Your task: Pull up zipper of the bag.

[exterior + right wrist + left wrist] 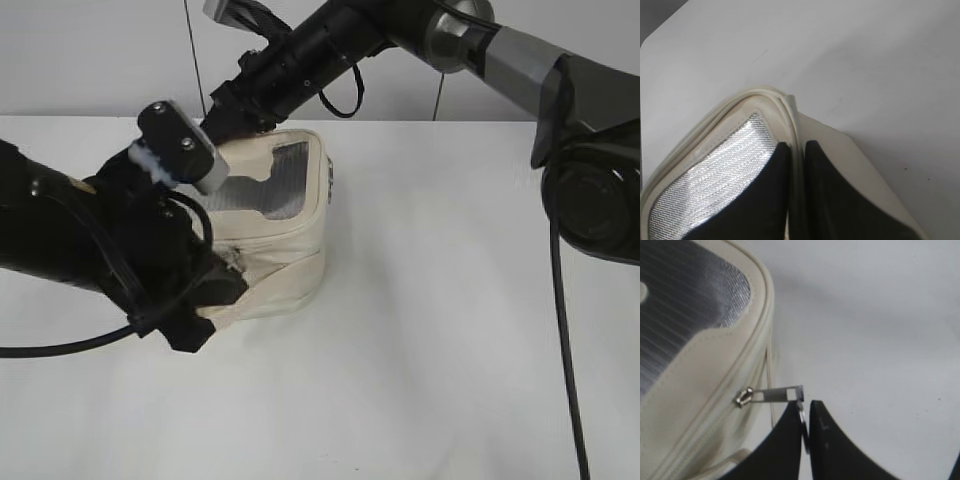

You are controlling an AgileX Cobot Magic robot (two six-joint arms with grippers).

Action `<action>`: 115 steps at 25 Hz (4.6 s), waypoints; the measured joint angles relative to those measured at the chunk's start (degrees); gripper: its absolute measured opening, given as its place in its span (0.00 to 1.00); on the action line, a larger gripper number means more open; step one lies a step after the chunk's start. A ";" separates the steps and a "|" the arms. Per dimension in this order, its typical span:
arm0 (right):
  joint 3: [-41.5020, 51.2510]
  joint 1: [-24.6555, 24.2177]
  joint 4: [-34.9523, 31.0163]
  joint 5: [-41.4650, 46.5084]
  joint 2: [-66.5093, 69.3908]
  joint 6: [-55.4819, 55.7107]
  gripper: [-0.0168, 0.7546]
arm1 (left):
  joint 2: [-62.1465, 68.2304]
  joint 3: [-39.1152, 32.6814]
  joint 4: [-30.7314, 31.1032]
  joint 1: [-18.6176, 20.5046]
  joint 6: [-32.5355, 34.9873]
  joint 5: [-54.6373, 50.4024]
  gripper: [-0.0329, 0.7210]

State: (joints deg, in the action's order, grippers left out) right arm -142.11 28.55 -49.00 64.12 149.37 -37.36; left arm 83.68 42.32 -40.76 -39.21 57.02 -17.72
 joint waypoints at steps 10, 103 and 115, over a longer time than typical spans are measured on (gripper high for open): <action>0.00 -8.62 1.28 4.86 -3.72 4.77 0.44 | -7.99 0.00 4.00 13.29 -8.44 -16.70 0.44; 76.86 -5.45 -51.97 -41.69 -30.87 -68.88 0.03 | 45.25 71.43 1.57 20.01 1.68 -51.41 0.09; 89.99 -5.39 -44.44 -37.25 -42.80 -62.55 0.03 | 45.25 71.43 1.46 19.69 -3.36 -50.58 0.09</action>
State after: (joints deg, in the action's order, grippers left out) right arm -52.12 23.16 -93.44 26.87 106.57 -99.90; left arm 128.93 113.75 -39.31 -19.51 53.66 -68.30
